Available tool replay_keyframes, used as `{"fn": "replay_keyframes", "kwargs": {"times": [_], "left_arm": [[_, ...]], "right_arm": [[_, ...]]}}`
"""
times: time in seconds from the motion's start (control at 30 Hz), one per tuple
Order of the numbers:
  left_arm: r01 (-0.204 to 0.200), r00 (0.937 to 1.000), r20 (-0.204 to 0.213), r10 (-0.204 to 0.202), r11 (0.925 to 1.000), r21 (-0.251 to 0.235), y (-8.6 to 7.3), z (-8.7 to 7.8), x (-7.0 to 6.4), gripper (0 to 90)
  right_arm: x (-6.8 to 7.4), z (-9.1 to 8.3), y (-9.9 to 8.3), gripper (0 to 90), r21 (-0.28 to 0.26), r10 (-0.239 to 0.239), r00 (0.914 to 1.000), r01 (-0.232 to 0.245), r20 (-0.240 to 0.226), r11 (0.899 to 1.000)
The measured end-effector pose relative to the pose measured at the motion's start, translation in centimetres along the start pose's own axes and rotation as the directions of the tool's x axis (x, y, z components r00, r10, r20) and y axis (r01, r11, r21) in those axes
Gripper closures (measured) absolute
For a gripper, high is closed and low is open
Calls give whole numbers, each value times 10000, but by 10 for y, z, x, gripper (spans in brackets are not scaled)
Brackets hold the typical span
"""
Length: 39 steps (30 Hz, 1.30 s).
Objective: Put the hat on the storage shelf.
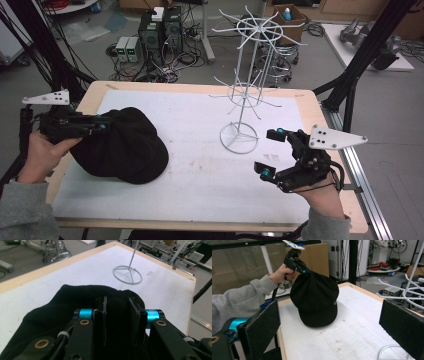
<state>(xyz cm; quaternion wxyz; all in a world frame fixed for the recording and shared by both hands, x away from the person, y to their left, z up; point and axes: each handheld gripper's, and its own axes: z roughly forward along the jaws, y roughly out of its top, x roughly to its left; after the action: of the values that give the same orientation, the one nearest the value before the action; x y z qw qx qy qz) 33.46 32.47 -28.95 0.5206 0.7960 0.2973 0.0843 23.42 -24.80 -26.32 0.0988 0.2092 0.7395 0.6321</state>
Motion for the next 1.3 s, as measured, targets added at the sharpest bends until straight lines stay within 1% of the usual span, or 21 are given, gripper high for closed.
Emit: {"fn": "replay_keyframes", "kwargs": {"times": [0.1,0.17,0.2,0.3,0.4,0.43,0.47,0.5,0.6,0.67,0.7,0.77,0.8,0.83,0.97,1.0,1.1,1.17,1.2,1.23,1.3], "left_arm": [[-203,9998,-16,203,9998,-45,9,-5,-6,704],[-251,9995,165,253,9996,-141,16,-9,-10,704],[-416,9990,135,418,9990,-173,24,-14,-14,704],[-491,9986,201,496,9985,-252,31,-18,-19,703],[-717,9972,194,724,9969,-332,47,-25,-28,703],[-717,9972,194,724,9969,-332,47,-25,-28,703],[-812,9965,176,818,9960,-369,55,-29,-33,703],[-812,9965,176,818,9960,-369,55,-29,-33,703],[-951,9951,238,962,9944,-455,67,-34,-39,703],[-1058,9936,335,1082,9922,-659,78,-39,-46,703],[-1058,9936,335,1082,9922,-659,78,-39,-46,703],[-1187,9915,433,1228,9891,-874,86,-44,-52,703],[-1197,9901,611,1261,9878,-993,92,-47,-55,703],[-1197,9901,611,1261,9878,-993,92,-47,-55,703],[-1361,9863,790,1445,9853,-1030,107,-51,-63,704],[-1435,9847,838,1527,9838,-1073,114,-52,-67,704],[-1549,9818,929,1654,9817,-1107,122,-54,-71,704],[-1653,9799,947,1756,9804,-1074,131,-54,-75,704],[-1752,9776,991,1855,9790,-1041,139,-53,-79,703],[-1752,9776,991,1855,9790,-1041,139,-53,-79,704],[-1927,9749,936,2021,9761,-1007,148,-53,-83,703]], "right_arm": [[0,-1,0,25,-42,19,10000,-19,25,10000],[-1,-1,0,25,-68,19,10000,-18,42,10000],[-2,-2,0,25,-109,40,10000,-40,58,9999],[-3,-4,0,25,-155,79,9999,-78,64,9999],[-5,-6,-1,25,-234,145,9999,-144,60,9996],[-6,-6,-1,25,-274,157,9998,-155,83,9995],[-6,-7,-1,25,-243,219,9997,-216,113,9995],[-6,-7,-1,25,-243,219,9997,-216,113,9995],[-9,-8,-3,25,-153,225,9992,-220,333,9996],[-10,-7,-3,25,-88,227,9991,-224,361,9997],[-10,-7,-3,25,-88,227,9991,-224,361,9997],[-10,-6,-4,25,-37,238,9991,-236,358,9997],[-9,-5,-4,25,-32,260,9991,-259,326,9997],[-9,-5,-4,25,-32,260,9991,-259,326,9997],[-9,-3,-4,25,10,235,9993,-235,286,9997],[-9,-3,-4,25,12,222,9995,-222,227,9998],[-9,-3,-4,25,-6,227,9995,-227,233,9997],[-10,-3,-4,25,-15,230,9995,-230,234,9997],[-10,-2,-4,25,-10,266,9994,-266,225,9996],[-10,-2,-4,25,-10,266,9994,-266,225,9996],[-11,-1,-4,25,20,247,9995,-248,188,9997]]}}
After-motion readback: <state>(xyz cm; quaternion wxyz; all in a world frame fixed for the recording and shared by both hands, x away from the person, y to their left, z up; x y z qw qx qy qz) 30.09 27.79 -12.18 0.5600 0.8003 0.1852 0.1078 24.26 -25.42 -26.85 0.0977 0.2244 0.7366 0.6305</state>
